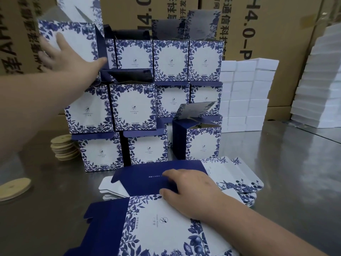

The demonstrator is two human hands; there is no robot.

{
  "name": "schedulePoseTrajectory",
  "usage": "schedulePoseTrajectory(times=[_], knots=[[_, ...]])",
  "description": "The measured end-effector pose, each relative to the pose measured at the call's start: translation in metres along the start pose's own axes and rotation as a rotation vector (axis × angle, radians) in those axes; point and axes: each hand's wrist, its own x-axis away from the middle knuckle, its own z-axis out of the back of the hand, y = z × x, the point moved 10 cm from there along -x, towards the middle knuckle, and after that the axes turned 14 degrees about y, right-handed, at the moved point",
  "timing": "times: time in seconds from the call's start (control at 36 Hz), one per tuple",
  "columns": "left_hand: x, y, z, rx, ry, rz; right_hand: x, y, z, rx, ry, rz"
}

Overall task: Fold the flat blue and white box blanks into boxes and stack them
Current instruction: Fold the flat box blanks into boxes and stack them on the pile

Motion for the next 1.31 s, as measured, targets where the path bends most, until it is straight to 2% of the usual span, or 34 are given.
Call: schedulePoseTrajectory(times=[0.11,0.17,0.28,0.42,0.56,0.61,0.67,0.81,0.86,0.94,1.03,1.17,1.31], knots=[[0.008,0.0,-0.008,-0.059,-0.101,0.045,0.001,-0.001,-0.001,0.0,-0.001,0.003],[0.012,-0.001,-0.015,-0.108,-0.157,0.007,0.0,-0.001,0.0,0.0,0.002,0.004],[0.017,0.001,-0.007,-0.1,-0.117,-0.089,0.0,-0.001,0.0,0.001,0.004,0.006],[0.036,0.015,0.02,0.026,0.044,-0.185,0.0,-0.002,-0.001,0.003,0.003,0.015],[0.077,0.039,0.047,0.301,0.016,-0.178,-0.001,-0.001,0.0,0.004,0.01,0.012],[0.102,0.053,0.049,0.393,-0.093,-0.196,-0.002,-0.001,0.001,0.01,0.005,0.013],[0.139,0.064,0.039,0.452,-0.314,-0.172,-0.002,-0.002,0.002,0.018,-0.01,0.018],[0.256,0.066,0.008,0.378,-0.885,-0.169,0.001,-0.004,0.005,0.032,-0.108,0.032],[0.299,0.056,0.001,0.331,-1.045,-0.177,0.003,-0.006,0.004,0.035,-0.183,0.049],[0.329,0.038,0.0,0.348,-1.083,-0.109,0.009,-0.01,0.001,0.037,-0.297,0.081],[0.323,0.029,-0.004,0.335,-1.033,-0.069,0.009,-0.011,0.001,0.013,-0.314,0.082],[0.296,0.033,-0.027,0.214,-0.96,-0.224,0.009,-0.01,-0.002,-0.011,-0.314,0.058],[0.285,0.014,-0.065,0.068,-1.011,-0.215,0.01,-0.01,-0.005,-0.002,-0.312,0.057]])
